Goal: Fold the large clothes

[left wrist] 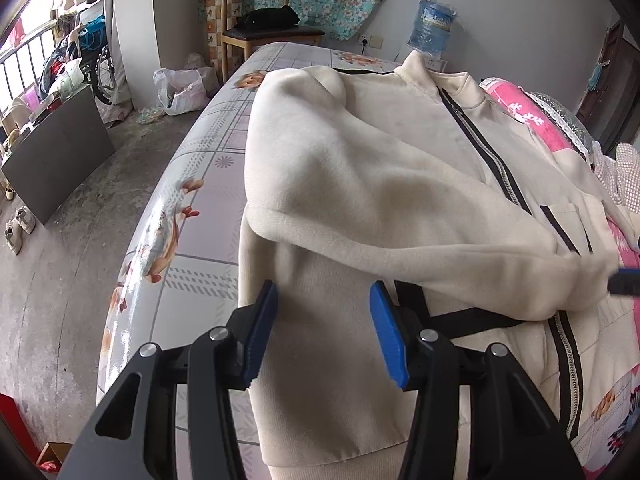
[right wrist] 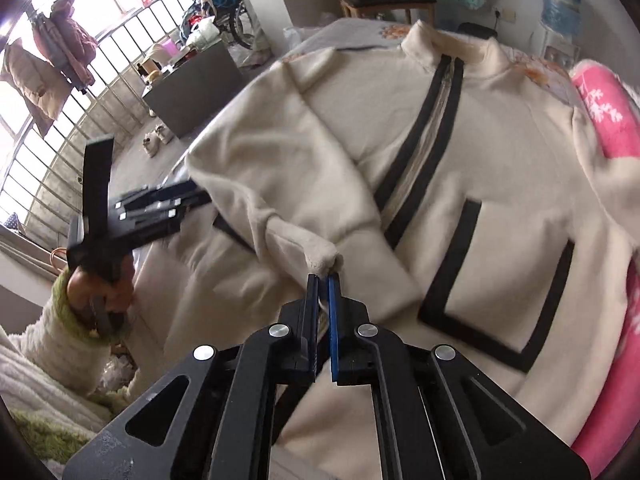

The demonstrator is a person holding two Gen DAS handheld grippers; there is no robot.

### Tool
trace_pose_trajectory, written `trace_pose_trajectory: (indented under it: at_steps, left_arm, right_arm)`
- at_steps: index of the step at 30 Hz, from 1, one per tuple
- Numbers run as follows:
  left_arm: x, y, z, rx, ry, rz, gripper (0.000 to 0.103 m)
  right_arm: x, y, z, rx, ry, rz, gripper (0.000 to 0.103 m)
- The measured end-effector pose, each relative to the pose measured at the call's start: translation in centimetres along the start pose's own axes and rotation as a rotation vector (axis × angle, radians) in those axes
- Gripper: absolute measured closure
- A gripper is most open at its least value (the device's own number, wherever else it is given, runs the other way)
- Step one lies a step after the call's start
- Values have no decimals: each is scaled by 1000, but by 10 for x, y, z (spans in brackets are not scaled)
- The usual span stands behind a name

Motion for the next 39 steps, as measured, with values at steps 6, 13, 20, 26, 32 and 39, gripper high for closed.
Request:
trace_pose_trajectory:
  at_steps: [6, 13, 20, 26, 32, 39]
  left_arm:
    - [0, 0, 1, -6, 6, 0, 56]
    - [1, 0, 1, -22, 15, 8, 56]
    - [1, 1, 1, -36, 22, 3, 56]
    - [3, 1, 3, -48, 45, 21, 56]
    - [3, 3, 4, -66, 51, 23, 56]
    - [0, 3, 2, -73, 19, 5, 56]
  right_arm:
    - [-21, 55, 9, -7, -148, -356, 52]
    - [-39, 45, -9, -98, -510, -747, 45]
    - [-34, 32, -37, -40, -552, -835, 50]
    - [-30, 1, -27, -54, -471, -735, 100]
    - [-13, -109, 30, -233, -355, -468, 100]
    - [42, -246, 62, -333, -336, -205, 100]
Point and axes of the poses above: each gripper's, at about its wrist camera, not at the fingertips, and z roughly against the way its jaws point, x to its left, y to its underside, the point moved 7 cm from there along -z, roughly the way its jaws point, and after that the axes turned 4 degrees about z, right-handed, at the moved point
